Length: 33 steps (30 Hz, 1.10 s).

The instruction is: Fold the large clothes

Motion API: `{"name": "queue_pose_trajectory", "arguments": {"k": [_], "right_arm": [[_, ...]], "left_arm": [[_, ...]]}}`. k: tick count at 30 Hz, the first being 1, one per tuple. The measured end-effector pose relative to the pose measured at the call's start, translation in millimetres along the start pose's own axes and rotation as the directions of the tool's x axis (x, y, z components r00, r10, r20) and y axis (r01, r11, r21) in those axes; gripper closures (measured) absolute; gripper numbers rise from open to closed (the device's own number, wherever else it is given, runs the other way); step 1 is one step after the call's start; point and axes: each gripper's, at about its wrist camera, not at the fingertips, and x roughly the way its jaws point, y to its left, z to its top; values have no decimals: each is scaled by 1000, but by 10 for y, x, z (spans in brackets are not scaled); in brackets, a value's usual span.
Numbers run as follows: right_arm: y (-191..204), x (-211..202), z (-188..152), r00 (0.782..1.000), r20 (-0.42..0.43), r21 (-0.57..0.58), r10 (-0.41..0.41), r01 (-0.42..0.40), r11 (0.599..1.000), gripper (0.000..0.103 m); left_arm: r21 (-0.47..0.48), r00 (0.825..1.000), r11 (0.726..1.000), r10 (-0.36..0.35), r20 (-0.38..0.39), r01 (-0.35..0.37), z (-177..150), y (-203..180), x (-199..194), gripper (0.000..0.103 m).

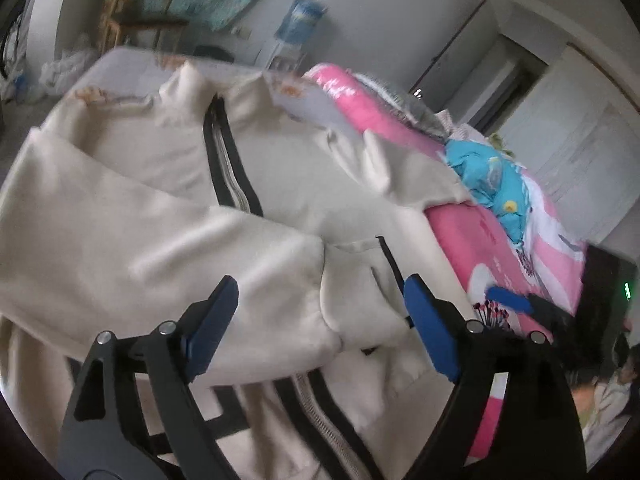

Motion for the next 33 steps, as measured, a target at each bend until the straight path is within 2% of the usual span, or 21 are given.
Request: {"name": "queue_pose_trajectory", "arguments": {"k": [1, 4, 6, 8, 9, 11, 13, 15, 17, 19, 20, 22, 24, 26, 28, 31, 33], "right_arm": [[-21, 20, 57, 999, -3, 25, 37, -37, 999, 17], [-124, 152, 194, 987, -36, 119, 158, -152, 981, 17], [-218, 407, 272, 956, -93, 231, 278, -251, 940, 17], [-291, 681, 287, 915, -151, 340, 374, -307, 889, 22], [-313, 821, 284, 894, -180, 386, 410, -319, 866, 28], [-346, 1067, 261, 866, -228, 468, 445, -303, 830, 34], [-361, 1236, 232, 853, -266, 500, 450, -276, 821, 40], [-345, 1394, 203, 840, -313, 510, 443, -245, 825, 40], [-320, 1423, 215, 842, -312, 501, 441, -248, 829, 44], [-239, 1418, 261, 855, -341, 447, 390, -218, 868, 59], [-214, 1419, 271, 858, -352, 425, 373, -208, 881, 63], [-131, 1450, 294, 871, -378, 354, 314, -178, 918, 82], [-80, 1483, 328, 884, -387, 296, 264, -152, 943, 96], [-17, 1484, 408, 892, -379, 265, 246, -150, 953, 97], [90, 1433, 597, 914, -345, 199, 215, -153, 968, 97], [252, 1367, 1006, 936, -265, 138, 231, -200, 970, 98], [440, 1266, 1412, 956, -178, 77, 235, -224, 971, 98]], "left_arm": [[9, 1000, 1000, 15, 8, -15, -37, -126, 104, 22], [11, 993, 994, 107, 40, -108, -154, -70, -72, 22], [24, 978, 979, 201, 53, -203, -194, -7, -129, 24], [40, 958, 957, 284, 50, -286, -278, 45, -159, 30], [44, 947, 946, 320, 37, -322, -355, 92, -159, 33], [42, 941, 940, 338, 17, -338, -468, 149, -158, 41], [35, 939, 938, 344, 13, -344, -563, 201, -167, 47], [27, 928, 928, 371, 20, -372, -638, 266, -172, 52], [4, 915, 915, 404, 20, -404, -674, 373, -161, 56], [-37, 904, 904, 427, 14, -427, -688, 506, -152, 58], [-62, 902, 900, 432, 15, -430, -680, 579, -167, 58], [-116, 898, 893, 439, 19, -434, -649, 711, -189, 58], [-180, 897, 885, 441, 24, -430, -615, 860, -222, 59], [-220, 899, 881, 437, 37, -419, -602, 955, -256, 61], [-249, 898, 877, 436, 55, -411, -577, 1032, -278, 62], [-247, 894, 876, 443, 71, -414, -543, 1059, -247, 62], [-254, 890, 871, 450, 72, -420, -510, 1071, -230, 62]]}}
